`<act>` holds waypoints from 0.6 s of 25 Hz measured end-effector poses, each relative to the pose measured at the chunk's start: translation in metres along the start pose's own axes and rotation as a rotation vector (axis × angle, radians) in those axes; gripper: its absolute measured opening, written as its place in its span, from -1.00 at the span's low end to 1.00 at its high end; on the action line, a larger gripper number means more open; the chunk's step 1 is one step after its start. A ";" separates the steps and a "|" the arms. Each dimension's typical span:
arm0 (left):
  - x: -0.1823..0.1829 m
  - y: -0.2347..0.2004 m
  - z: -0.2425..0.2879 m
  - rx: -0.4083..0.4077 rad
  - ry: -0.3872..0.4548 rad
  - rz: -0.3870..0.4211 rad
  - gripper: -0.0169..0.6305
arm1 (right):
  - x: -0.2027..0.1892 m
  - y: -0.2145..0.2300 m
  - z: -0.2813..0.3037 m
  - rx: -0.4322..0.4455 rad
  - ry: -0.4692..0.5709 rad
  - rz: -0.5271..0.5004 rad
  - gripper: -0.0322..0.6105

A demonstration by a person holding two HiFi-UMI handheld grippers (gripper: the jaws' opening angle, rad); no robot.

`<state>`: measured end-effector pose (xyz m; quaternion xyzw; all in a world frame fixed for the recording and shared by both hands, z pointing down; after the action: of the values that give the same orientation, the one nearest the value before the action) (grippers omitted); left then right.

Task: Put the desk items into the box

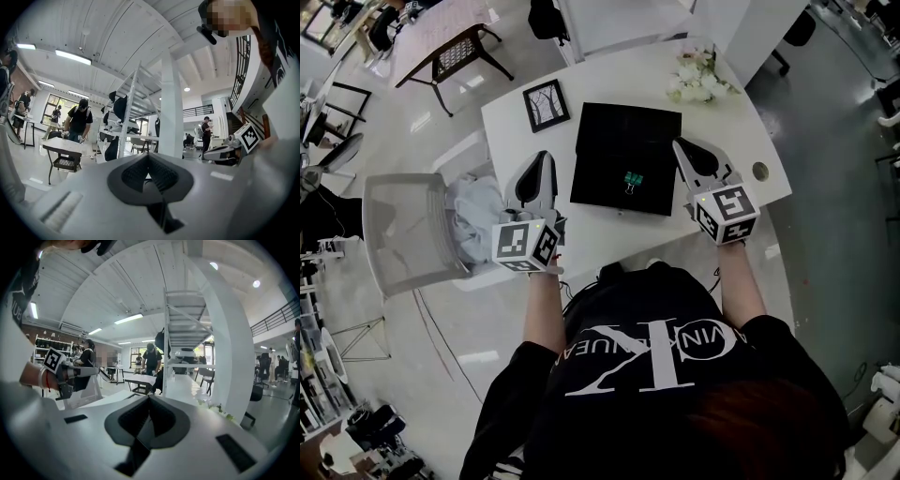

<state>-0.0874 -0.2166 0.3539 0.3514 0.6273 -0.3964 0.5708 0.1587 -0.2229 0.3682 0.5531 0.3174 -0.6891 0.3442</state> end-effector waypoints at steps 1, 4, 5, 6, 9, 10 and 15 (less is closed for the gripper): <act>-0.001 0.000 0.000 0.001 -0.002 0.000 -0.92 | -0.001 0.000 0.000 0.001 -0.001 0.000 -0.85; -0.002 -0.002 -0.001 0.006 -0.004 -0.002 -0.92 | -0.003 -0.001 0.000 0.001 -0.006 0.004 -0.85; -0.002 -0.003 -0.002 0.007 -0.005 -0.003 -0.92 | -0.004 -0.001 0.000 0.001 -0.007 0.006 -0.85; -0.002 -0.003 -0.002 0.008 -0.005 -0.003 -0.92 | -0.004 -0.001 0.000 0.002 -0.008 0.008 -0.85; -0.003 -0.004 -0.002 0.005 -0.006 -0.002 -0.92 | -0.005 -0.002 0.001 0.002 -0.009 0.012 -0.85; -0.003 -0.004 -0.002 0.004 -0.007 -0.002 -0.92 | -0.005 -0.002 0.001 0.002 -0.009 0.013 -0.85; -0.004 -0.006 -0.003 0.006 -0.011 -0.006 -0.92 | -0.008 -0.002 0.000 -0.003 -0.016 0.019 -0.85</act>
<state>-0.0935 -0.2164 0.3582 0.3491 0.6241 -0.4018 0.5720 0.1584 -0.2206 0.3763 0.5500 0.3103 -0.6898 0.3543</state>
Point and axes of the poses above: the fingertips, and each gripper's own axes: z forward along the fingers, y to its right, x out of its top, the point moved 2 cm from there along -z, backward along the fingers, and after that the axes turned 2 degrees about y, right-handed, at the moved point
